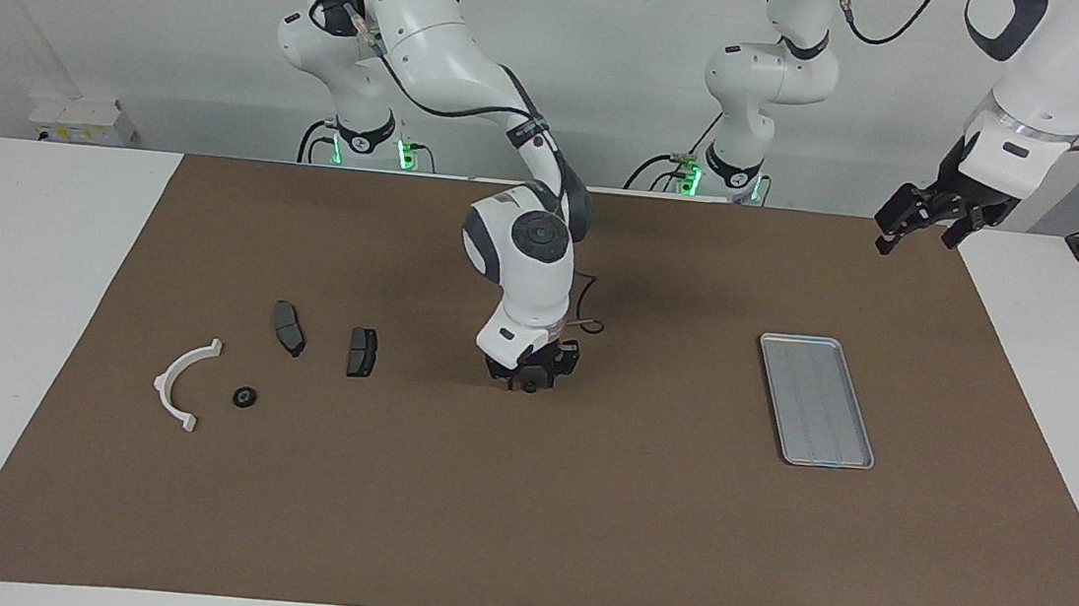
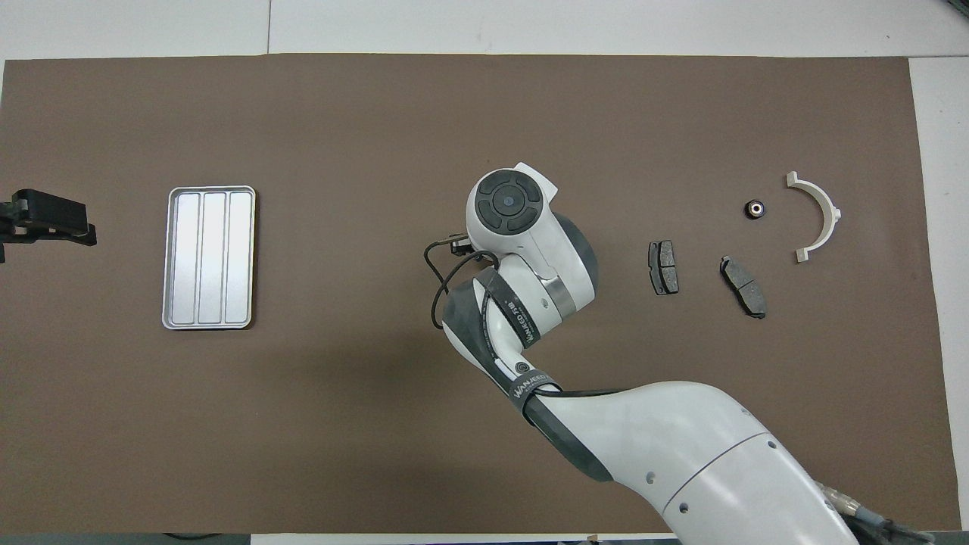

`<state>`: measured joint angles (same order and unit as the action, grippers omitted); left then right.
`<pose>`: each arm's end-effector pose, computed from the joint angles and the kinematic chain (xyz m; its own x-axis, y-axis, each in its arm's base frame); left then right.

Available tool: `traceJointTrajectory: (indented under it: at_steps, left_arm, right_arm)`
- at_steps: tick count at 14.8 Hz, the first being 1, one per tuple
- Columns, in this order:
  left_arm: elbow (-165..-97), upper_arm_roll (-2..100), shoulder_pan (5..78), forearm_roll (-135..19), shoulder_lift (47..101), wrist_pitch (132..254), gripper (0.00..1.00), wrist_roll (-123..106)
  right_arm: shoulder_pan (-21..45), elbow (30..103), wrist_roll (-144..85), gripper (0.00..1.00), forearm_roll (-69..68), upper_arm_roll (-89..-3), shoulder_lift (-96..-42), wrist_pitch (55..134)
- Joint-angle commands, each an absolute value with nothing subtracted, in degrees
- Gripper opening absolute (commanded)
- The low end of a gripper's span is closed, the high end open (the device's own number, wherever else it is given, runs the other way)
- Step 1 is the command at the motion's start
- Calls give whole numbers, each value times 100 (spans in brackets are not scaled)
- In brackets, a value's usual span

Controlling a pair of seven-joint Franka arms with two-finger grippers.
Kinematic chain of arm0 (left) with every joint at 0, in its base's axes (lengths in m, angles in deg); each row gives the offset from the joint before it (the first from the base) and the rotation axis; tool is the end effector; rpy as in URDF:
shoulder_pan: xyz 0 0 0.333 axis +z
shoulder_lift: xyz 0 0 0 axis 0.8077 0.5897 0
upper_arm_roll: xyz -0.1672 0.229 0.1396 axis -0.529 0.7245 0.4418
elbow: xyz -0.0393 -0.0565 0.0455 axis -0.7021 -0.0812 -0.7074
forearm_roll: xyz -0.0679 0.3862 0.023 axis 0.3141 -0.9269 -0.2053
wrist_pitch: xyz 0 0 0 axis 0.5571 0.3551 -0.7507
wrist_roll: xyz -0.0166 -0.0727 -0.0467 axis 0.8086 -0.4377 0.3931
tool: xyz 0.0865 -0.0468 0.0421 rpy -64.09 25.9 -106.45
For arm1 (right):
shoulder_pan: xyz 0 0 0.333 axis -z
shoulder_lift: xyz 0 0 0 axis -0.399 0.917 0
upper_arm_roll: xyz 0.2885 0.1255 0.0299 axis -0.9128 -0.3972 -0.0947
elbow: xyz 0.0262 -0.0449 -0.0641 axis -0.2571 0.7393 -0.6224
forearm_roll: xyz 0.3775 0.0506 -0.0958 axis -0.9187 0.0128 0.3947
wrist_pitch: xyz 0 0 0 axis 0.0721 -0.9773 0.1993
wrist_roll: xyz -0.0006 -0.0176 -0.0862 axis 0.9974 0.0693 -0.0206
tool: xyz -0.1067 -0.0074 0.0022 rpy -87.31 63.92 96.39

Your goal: Place bearing gear from tray to pile

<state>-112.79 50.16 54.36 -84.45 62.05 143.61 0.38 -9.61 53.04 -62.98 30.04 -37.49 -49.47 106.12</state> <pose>0.5431 -0.0120 0.6315 0.9960 0.0897 -0.0028 0.0897 -0.9958 -0.0159 0.5965 0.3741 0.2874 0.9916 0.1159 0.0567 0.1169 -0.9930 -0.0149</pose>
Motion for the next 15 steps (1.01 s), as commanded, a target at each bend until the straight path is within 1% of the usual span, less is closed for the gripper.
traceJointTrajectory:
  at_steps: [1, 3, 4, 7, 9, 11, 13, 15]
  left_arm:
    - [-11523, 4898, 5448, -8530, 6009, 14541, 100, 226]
    - [-11523, 4889, 5448, -8538, 6009, 14558, 100, 401]
    - [-11514, 4880, 5448, -8538, 6009, 14558, 100, 523]
    - [-11549, 4871, 5431, -8530, 6000, 14585, 100, 604]
    - [-11558, 4871, 5422, -8521, 5991, 14541, 100, 612]
    - [-11550, 4871, 5387, -8521, 5991, 14558, 100, 595]
    - [-11541, 4880, 5387, -8521, 6000, 14506, 100, 542]
    - [-11532, 4880, 5387, -8521, 6000, 14514, 100, 542]
  right_arm:
    - [-927, 5523, -6340, 37, 3072, -3790, -5064, 10789]
    - [-936, 5497, -6340, 8, 3072, -3790, -5073, 10710]
    - [-936, 5453, -6348, 0, 3116, -3790, -5073, 10631]
    - [-796, 5120, -6200, 0, 3169, -3747, -5134, 10097]
    - [-410, 4821, -5578, 0, 3091, -3755, -5335, 9552]
    - [125, 4592, -4814, 0, 3073, -3790, -5564, 9068]
    - [565, 4539, -4111, 0, 3064, -3790, -5740, 8917]
    - [996, 4547, -3373, 0, 3055, -3790, -5758, 8908]
